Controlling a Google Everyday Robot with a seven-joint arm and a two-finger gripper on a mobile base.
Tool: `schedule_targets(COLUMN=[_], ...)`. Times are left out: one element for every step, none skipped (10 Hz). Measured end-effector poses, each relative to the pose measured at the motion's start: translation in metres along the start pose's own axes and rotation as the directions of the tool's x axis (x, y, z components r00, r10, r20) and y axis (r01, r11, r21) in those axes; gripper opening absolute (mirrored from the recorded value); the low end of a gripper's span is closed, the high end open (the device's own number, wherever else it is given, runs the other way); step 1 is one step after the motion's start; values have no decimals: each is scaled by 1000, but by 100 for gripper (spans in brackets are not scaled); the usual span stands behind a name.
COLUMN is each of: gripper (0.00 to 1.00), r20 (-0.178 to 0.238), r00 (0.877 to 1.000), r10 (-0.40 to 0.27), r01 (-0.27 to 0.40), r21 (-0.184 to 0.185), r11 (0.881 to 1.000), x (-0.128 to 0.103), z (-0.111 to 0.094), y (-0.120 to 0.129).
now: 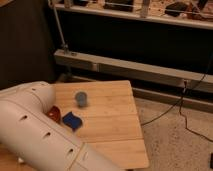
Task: Push the eraser across the table
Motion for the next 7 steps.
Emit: schedule_targets(gripper=[0,0,0,0,0,2,4], r20=[12,16,13,20,35,49,59], r00=[999,997,995,992,988,986,984], r10=[33,71,100,128,148,161,167], r01=[-33,-71,-100,-129,-151,-165,-172], r21=[-10,1,18,49,79,100,112], r11=[999,997,995,990,985,981,979], x=[5,13,20,26,28,27,26], z=[-12,-22,-28,-37,-46,-54,-59], y=[-21,-47,-68,-94,-115,-129,-136])
